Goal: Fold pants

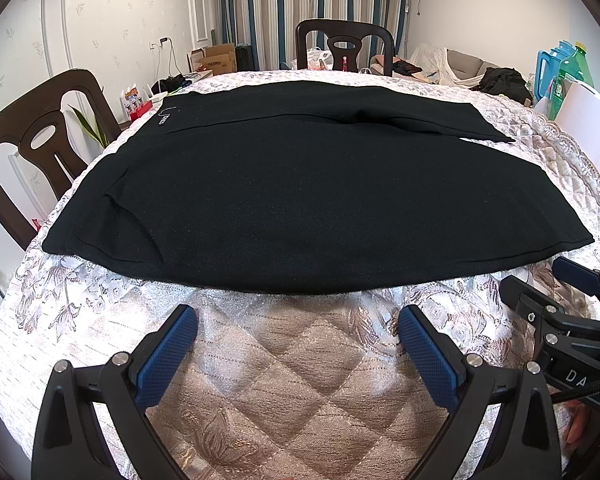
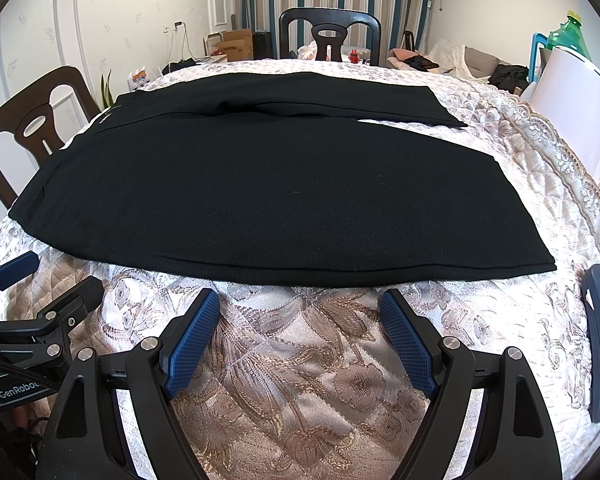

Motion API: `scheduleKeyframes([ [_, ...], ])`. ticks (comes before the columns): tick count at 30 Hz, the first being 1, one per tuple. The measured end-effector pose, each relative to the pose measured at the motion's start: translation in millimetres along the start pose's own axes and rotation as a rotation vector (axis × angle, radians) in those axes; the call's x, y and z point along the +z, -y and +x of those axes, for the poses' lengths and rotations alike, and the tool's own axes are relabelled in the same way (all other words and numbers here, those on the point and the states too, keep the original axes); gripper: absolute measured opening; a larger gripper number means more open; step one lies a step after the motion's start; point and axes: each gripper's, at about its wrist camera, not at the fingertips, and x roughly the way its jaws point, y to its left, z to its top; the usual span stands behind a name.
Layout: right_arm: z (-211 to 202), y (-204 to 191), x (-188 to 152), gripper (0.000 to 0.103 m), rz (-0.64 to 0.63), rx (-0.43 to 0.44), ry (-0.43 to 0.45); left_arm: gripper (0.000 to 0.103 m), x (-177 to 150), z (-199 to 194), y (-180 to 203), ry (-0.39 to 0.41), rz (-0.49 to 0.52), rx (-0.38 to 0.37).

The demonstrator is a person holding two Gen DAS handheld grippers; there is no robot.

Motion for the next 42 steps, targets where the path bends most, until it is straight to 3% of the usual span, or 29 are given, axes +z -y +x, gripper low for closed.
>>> scheduleKeyframes([
  [34, -1.3, 3.8, 4.4, 0.083, -0.026, 0.02, -0.013, 0.102, 2.7, 1.8, 2.0, -0.04, 0.048, -0.015],
  [36, 5.6, 5.6, 5.0, 0.083, -0.035, 0.034, -0.023, 0.101, 5.4, 2.0, 1.3, -0.064, 0.081, -0.044],
  [39, -2.6, 13.5, 6.9, 0.083, -0.036, 0.11, -0.04, 0.101, 9.4, 0.2, -3.8, -0.139, 0.151, -0.17],
  [40, -9.8, 17.3, 9.3, 0.083, -0.044, 0.144, -0.021, 0.101, 10.2, -2.2, -5.9, -0.149, 0.155, -0.198],
  [42, -21.1, 20.1, 15.4, 0.083, -0.072, 0.129, 0.029, 0.101, 13.9, -7.9, -14.2, -0.159, 0.137, -0.249],
])
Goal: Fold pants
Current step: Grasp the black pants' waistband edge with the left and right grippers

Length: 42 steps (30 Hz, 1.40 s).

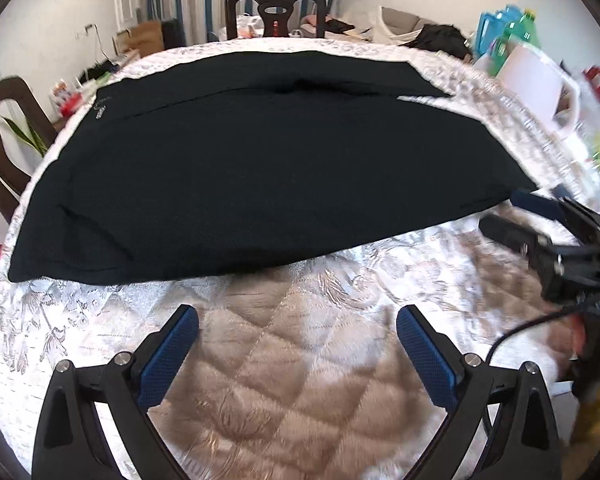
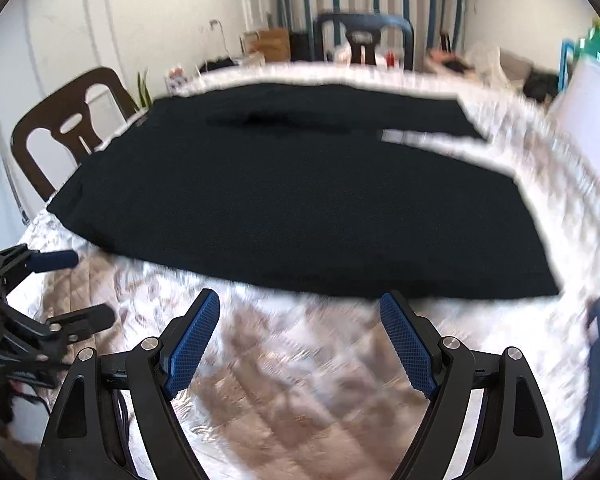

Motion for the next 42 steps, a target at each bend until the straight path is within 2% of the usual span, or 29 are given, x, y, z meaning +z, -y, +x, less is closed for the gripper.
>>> scheduleKeyframes([
  [2, -12.1, 1.6, 9.3, 0.083, -0.041, -0.027, 0.054, 0.101, 6.2, -11.8, -7.6, 0.016, -0.005, -0.042],
  [4, -22.8, 5.6, 22.4, 0.083, -0.069, -0.021, 0.104, 0.1, 16.5, -25.6, -13.0, 0.064, -0.001, -0.047],
  [8, -45.1, 13.5, 57.5, 0.083, -0.117, 0.003, 0.241, 0.1, 52.8, -47.5, -24.1, 0.155, 0.041, 0.037],
  [11, -56.9, 15.4, 88.9, 0.083, -0.186, -0.046, 0.377, 0.1, 87.2, -55.0, -36.6, 0.217, 0.083, 0.101],
  [15, -46.7, 18.2, 122.4, 0.083, -0.241, -0.102, 0.45, 0.1, 131.8, -47.0, -56.0, 0.251, 0.092, 0.16],
  [19, -12.7, 31.5, 157.6, 0.083, -0.222, -0.089, 0.438, 0.1, 168.5, -23.6, -71.5, 0.292, 0.138, 0.223],
  [21, 10.8, 41.5, 176.1, 0.083, -0.197, -0.081, 0.405, 0.097, 184.2, -6.0, -83.0, 0.278, 0.139, 0.257],
  [24, 43.6, 56.7, 195.7, 0.083, -0.178, -0.077, 0.338, 0.096, 201.7, 21.4, -101.1, 0.234, 0.107, 0.183],
  [27, 85.5, 70.0, 208.0, 0.083, -0.178, -0.063, 0.241, 0.094, 216.8, 50.4, -108.2, 0.21, 0.122, 0.195],
  [30, 119.3, 79.5, 214.3, 0.082, -0.182, -0.033, 0.164, 0.093, 231.8, 73.4, -110.3, 0.176, 0.134, 0.141],
  [32, 138.2, 86.8, 220.2, 0.082, -0.187, -0.049, 0.133, 0.093, 245.4, 86.7, -115.2, 0.157, 0.108, 0.118],
  [35, 167.0, 103.4, 233.9, 0.082, -0.159, -0.029, 0.084, 0.093, 262.5, 107.8, -124.8, 0.132, 0.075, 0.127],
  [39, 194.5, 111.3, 246.5, 0.082, -0.174, 0.013, 0.033, 0.089, 277.3, 137.6, -131.6, 0.089, 0.126, 0.162],
  [42, 212.4, 112.1, 253.5, 0.082, -0.22, 0.016, 0.019, 0.087, 287.7, 152.4, -142.3, 0.06, 0.098, 0.13],
])
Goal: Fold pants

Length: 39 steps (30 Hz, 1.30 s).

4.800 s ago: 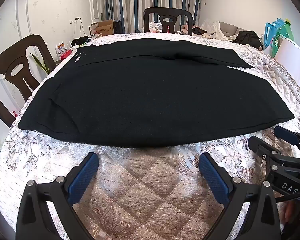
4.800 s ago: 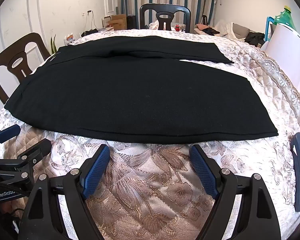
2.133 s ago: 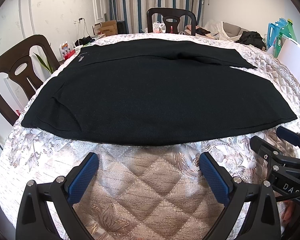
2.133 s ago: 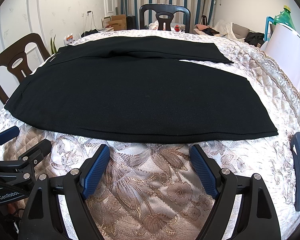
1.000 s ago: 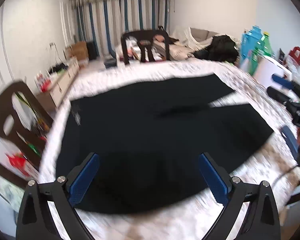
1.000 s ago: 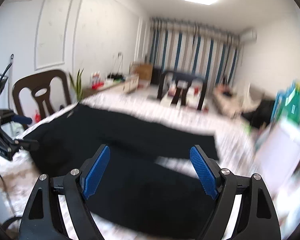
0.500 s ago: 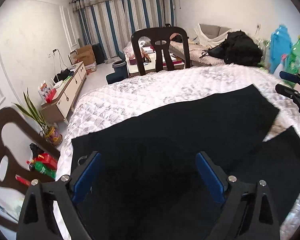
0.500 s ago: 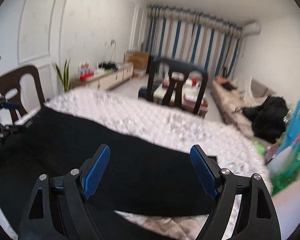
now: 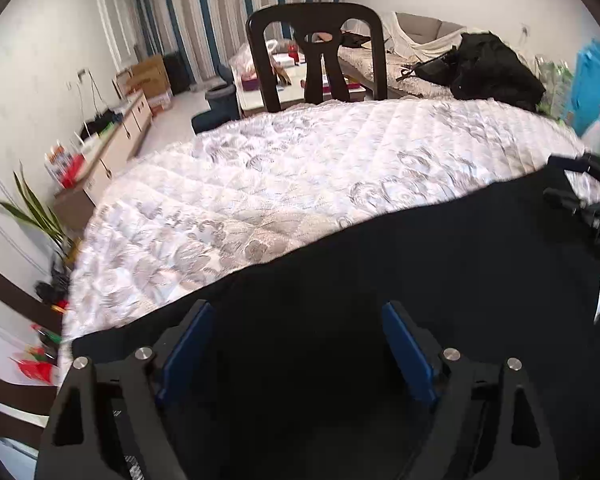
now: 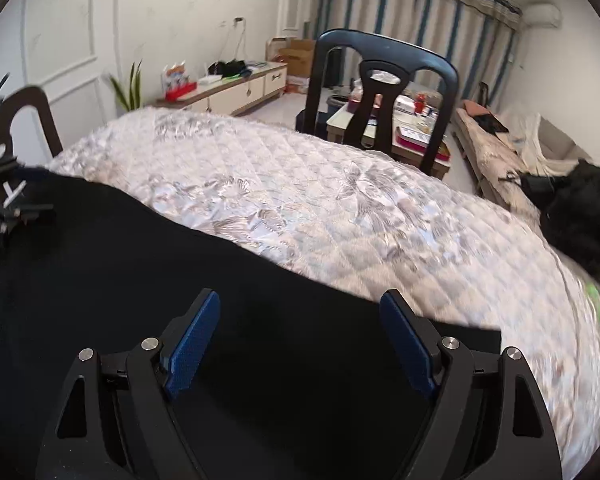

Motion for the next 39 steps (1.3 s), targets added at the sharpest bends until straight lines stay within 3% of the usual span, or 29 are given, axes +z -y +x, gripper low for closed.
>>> scheduleKeyframes([
  [2, 9.9, 3.7, 4.4, 0.082, -0.009, 0.015, -0.008, 0.087, 6.2, 8.8, -6.4, -0.018, -0.02, -0.008],
  [5, 26.7, 5.9, 11.7, 0.082, -0.053, 0.03, -0.029, 0.084, 13.4, 23.1, -6.1, -0.044, 0.028, 0.036],
  [11, 47.7, 5.0, 18.2, 0.082, -0.115, 0.098, -0.066, 0.083, 19.2, 28.3, -3.7, -0.048, 0.059, 0.001],
  [15, 55.6, 3.6, 22.7, 0.082, -0.142, 0.149, -0.085, 0.085, 23.1, 35.1, -12.2, -0.05, 0.012, -0.039],
  [17, 57.8, 4.5, 23.0, 0.082, -0.139, 0.173, -0.089, 0.087, 26.2, 42.5, -20.4, -0.053, -0.032, -0.075],
  [22, 59.7, 8.7, 22.1, 0.078, -0.098, 0.206, -0.099, 0.09, 27.8, 45.0, -19.1, -0.046, -0.003, -0.08],
  [26, 53.0, 3.4, 18.6, 0.059, -0.111, 0.218, -0.087, 0.088, 28.6, 44.4, -18.6, -0.052, 0.012, -0.096],
  [28, 48.4, 1.8, 16.2, 0.043, -0.119, 0.235, -0.082, 0.079, 28.5, 42.8, -16.4, -0.048, 0.026, -0.109],
  [36, 38.8, -5.9, 8.7, 0.018, -0.141, 0.254, -0.072, 0.056, 28.3, 36.7, -7.2, -0.045, 0.099, -0.149],
  [38, 36.8, -6.0, 6.4, 0.017, -0.132, 0.254, -0.06, 0.042, 27.7, 35.2, -4.7, -0.042, 0.116, -0.184],
  [39, 35.9, -5.8, 5.6, 0.016, -0.131, 0.252, -0.057, 0.041, 27.5, 34.4, -2.3, -0.039, 0.13, -0.182],
])
